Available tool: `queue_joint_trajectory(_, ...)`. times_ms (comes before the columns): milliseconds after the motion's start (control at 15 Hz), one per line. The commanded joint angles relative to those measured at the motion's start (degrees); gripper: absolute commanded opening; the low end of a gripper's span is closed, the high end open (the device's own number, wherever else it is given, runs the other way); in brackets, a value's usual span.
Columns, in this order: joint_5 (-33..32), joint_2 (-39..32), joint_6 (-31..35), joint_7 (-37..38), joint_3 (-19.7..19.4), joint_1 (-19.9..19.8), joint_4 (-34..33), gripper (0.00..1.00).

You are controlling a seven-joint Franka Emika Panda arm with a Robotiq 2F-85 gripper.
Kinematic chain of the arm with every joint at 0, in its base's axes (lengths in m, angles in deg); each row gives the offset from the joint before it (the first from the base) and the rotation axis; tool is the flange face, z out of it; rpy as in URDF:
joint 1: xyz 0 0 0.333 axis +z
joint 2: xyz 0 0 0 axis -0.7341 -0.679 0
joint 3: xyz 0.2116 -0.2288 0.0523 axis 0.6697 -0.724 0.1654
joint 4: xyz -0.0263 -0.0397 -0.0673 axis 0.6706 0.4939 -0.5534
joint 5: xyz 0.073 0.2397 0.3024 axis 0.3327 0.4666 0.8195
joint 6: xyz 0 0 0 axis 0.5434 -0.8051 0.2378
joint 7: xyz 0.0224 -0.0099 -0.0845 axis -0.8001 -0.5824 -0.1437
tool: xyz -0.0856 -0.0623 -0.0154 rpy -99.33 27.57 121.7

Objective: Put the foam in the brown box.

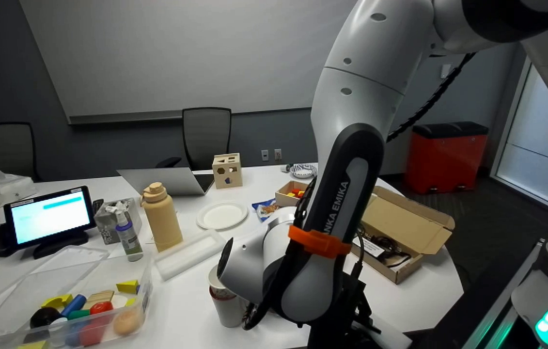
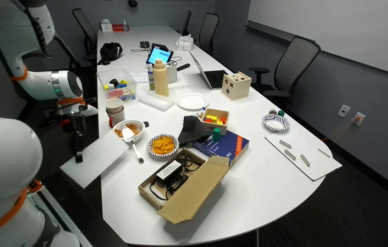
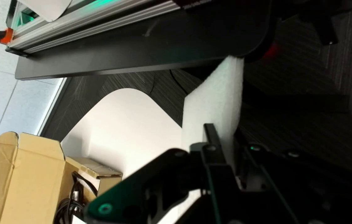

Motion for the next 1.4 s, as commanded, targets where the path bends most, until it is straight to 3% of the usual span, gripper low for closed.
queue_joint_trajectory(0,0.9,5.1,-2.1,0.4,1.0,-0.3,1.3,0.03)
queue_joint_trajectory(333,0.8,12.1,-14.9,5.0,-0.5,-1.8,3.6,0.03)
queue_joint_trajectory(600,-3.4,15.4,-22.5,4.2,-2.4,-6.4,5.7,0.03)
queue_joint_trajectory(1000,-14.5,13.1,-18.8,2.2,-3.1,-16.0,6.5,0.03)
queue_joint_trajectory(1333,-17.8,6.6,-8.8,2.6,-4.0,-21.8,6.1,0.03)
